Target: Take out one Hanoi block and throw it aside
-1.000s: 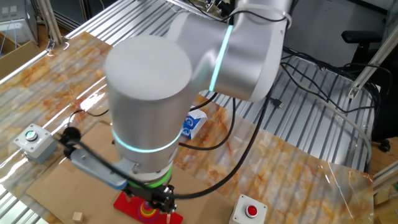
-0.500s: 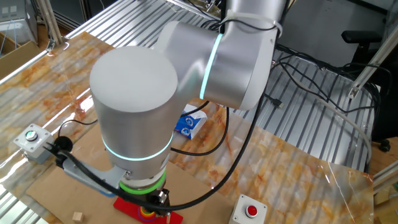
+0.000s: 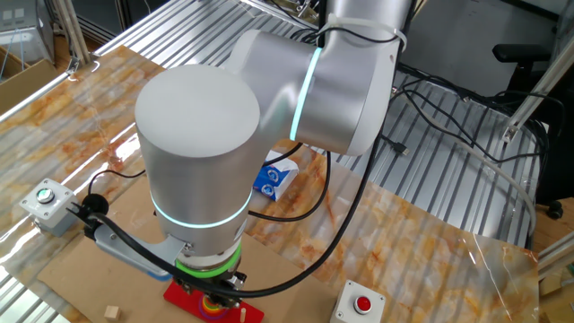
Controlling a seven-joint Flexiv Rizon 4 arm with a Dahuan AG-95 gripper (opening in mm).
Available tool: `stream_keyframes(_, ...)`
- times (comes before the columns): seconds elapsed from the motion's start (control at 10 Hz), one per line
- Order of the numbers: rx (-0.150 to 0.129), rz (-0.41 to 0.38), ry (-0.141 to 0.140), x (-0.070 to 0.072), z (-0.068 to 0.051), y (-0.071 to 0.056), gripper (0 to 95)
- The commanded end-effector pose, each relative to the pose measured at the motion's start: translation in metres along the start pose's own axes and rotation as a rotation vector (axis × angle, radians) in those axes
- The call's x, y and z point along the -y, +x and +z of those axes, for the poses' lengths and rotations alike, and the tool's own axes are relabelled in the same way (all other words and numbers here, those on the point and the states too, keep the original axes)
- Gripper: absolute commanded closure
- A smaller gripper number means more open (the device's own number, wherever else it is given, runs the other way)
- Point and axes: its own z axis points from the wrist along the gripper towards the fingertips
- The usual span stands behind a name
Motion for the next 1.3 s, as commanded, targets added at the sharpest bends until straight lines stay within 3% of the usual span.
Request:
stream_keyframes(0.1,-0.001,0.004,0.000,-0.0010,0.0010,0.0004,76.0)
stream_keyframes(1.3,-0.013,0.009,0.001,-0.0048,0.0094,0.0005,76.0)
